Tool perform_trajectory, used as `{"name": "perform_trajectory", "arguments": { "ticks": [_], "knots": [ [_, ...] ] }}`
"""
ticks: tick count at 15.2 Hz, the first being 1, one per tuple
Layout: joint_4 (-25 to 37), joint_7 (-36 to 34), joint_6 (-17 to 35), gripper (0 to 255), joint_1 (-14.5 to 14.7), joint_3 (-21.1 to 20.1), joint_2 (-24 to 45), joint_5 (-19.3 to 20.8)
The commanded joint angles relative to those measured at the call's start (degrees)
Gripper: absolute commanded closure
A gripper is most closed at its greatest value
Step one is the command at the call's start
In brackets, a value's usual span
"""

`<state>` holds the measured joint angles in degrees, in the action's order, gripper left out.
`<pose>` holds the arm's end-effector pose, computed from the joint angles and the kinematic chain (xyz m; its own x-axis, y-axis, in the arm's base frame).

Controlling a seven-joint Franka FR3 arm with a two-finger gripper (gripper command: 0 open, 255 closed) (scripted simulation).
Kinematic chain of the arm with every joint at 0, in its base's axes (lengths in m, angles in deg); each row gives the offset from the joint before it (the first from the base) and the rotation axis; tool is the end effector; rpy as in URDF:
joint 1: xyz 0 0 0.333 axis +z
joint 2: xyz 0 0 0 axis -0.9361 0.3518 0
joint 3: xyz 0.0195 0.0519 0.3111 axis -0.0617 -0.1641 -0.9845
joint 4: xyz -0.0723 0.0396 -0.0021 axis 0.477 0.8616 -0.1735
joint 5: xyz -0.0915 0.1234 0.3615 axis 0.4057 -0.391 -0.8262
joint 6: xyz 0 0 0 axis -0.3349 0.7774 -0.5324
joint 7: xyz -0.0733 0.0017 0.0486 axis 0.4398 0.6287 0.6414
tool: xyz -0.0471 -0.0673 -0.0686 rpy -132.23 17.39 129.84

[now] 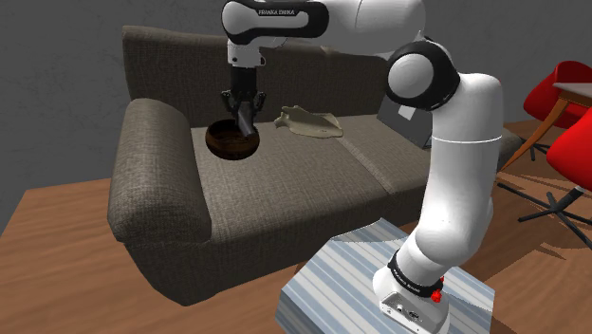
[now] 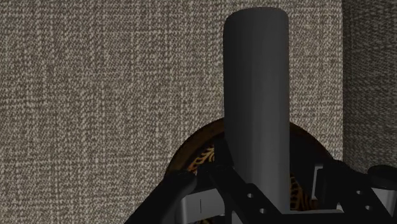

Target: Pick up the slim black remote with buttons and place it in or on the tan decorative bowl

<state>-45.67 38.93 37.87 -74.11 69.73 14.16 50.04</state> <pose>0.6610 0.0659 0.4764 0.8960 -0.3890 -0.2141 -0.4045 -0.9140 -0.0323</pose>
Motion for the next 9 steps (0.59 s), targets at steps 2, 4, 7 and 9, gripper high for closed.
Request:
{"name": "perform_trajectory", "arguments": {
  "ticks": [2, 4, 7, 9],
  "knots": [
    [15.9, -0.2, -5.6, 255, 1.2, 0.5, 10.4, 1.7],
    [31.1, -0.3, -11.7, 255, 2.6, 0.9, 19.5, 2.8],
    [26.3, 0.0, -8.3, 255, 2.2, 1.0, 18.1, 2.6],
    [23.7, 0.1, -6.3, 255, 2.0, 1.0, 17.4, 2.5]
  ]
}}
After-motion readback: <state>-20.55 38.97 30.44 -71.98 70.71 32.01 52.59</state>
